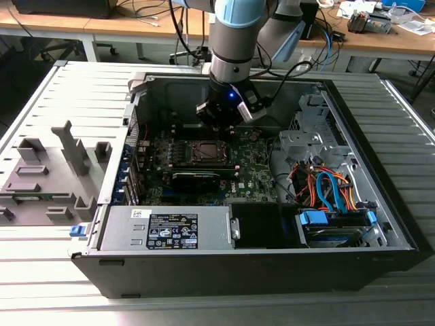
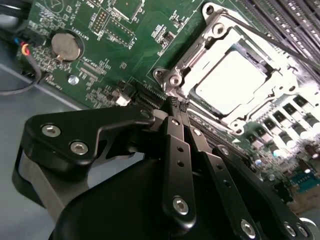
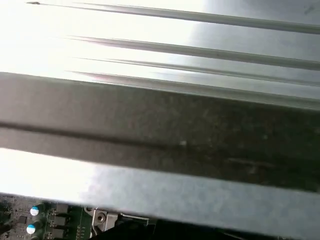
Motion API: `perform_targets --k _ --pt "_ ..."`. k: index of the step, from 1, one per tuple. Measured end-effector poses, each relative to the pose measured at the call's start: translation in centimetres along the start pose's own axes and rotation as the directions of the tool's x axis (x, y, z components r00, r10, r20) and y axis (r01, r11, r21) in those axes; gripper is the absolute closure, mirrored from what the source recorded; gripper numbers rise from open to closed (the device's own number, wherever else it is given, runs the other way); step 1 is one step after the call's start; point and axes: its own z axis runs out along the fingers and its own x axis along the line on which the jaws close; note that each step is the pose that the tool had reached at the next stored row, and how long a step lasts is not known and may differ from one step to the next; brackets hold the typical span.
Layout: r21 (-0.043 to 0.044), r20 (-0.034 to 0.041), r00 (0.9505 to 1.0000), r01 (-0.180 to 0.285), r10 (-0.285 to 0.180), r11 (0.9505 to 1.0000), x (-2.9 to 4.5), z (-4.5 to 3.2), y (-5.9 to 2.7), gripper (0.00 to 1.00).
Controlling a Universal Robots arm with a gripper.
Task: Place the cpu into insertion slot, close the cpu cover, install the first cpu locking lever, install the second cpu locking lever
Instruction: 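Install the first cpu locking lever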
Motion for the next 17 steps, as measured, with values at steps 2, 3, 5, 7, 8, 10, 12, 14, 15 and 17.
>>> perform_targets --k 2,3,5,7,8,10,12,14,15,17 --pt "0.0004 0.0035 1.0000 0.000 0.000 1.0000 0.06 -0.39 -0.02 0.89" --pt "0.0004 0.0035 1.0000 0.000 0.000 1.0000 0.09 -0.40 -0.20 0.89" --pt "0.0025 0.0035 1.0000 -0.003 0.003 1.0000 0.13 -0.38 -0.55 0.89" --pt "0.0166 0.0020 1.0000 -0.008 0.008 0.9998 0.15 -0.36 -0.62 0.89" --pt "0.0278 0.0009 0.9999 -0.010 0.010 0.9996 0.15 -0.36 -0.64 0.89" --pt "0.0487 -0.0010 0.9998 -0.019 0.019 0.9986 0.15 -0.36 -0.66 0.89" --pt "0.0621 0.0000 0.9995 -0.031 0.031 0.9976 0.15 -0.33 -0.68 0.89" --pt "0.0627 0.0007 0.9993 -0.037 0.037 0.9974 0.20 -0.25 -1.07 0.89" --pt "0.0654 0.0004 0.9993 -0.037 0.037 0.9972 0.28 -0.19 -1.64 0.89" --pt "0.0685 0.0002 0.9993 -0.037 0.037 0.9970 0.38 -0.12 -2.32 0.89"
